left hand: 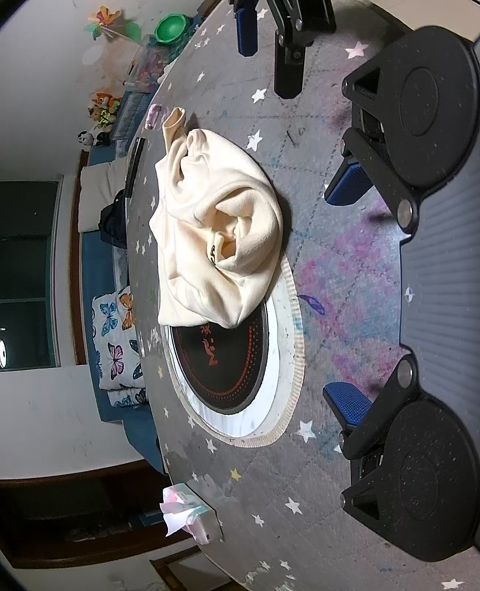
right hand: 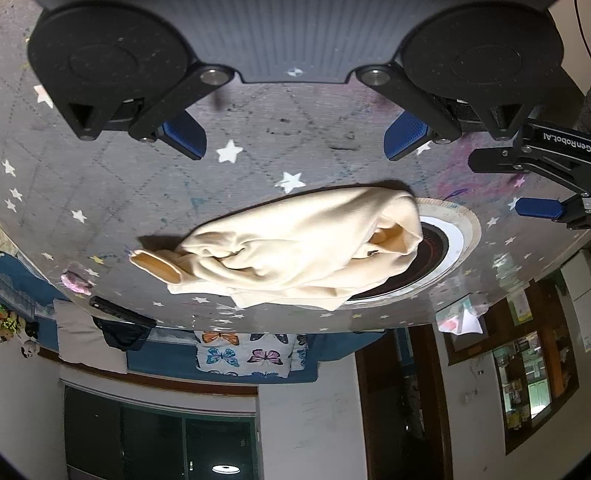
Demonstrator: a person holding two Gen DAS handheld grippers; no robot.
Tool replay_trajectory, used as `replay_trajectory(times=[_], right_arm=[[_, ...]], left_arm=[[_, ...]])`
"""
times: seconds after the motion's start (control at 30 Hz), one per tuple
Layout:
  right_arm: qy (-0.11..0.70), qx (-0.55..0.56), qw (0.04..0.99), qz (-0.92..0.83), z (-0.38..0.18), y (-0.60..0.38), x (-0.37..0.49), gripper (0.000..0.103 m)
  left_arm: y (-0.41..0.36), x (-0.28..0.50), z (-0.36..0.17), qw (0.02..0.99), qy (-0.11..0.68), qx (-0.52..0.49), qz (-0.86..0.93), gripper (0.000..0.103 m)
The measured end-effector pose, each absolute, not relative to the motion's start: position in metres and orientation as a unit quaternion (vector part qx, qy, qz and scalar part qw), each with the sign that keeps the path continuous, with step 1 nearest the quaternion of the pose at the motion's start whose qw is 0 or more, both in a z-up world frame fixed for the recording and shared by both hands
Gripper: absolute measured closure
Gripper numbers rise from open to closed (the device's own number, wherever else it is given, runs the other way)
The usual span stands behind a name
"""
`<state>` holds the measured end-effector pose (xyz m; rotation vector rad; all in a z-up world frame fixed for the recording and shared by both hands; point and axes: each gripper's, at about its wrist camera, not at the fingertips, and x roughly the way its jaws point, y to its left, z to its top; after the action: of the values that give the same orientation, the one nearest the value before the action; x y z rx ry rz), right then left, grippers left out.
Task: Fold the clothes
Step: 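Move both grippers toward the crumpled cream sweatshirt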
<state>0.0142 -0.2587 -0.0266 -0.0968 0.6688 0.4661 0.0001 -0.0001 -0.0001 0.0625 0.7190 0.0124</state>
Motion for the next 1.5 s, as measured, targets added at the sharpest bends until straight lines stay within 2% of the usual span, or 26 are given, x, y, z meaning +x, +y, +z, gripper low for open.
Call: replay_trajectory(times=[1.5], right_arm=[[0.362,-0.051,0.903,0.228,-0.037,-0.244,0.032,0.0]], left_arm=[[-0.019,0.024,0.002,0.929,0.366,0.054,-0.026,0.0]])
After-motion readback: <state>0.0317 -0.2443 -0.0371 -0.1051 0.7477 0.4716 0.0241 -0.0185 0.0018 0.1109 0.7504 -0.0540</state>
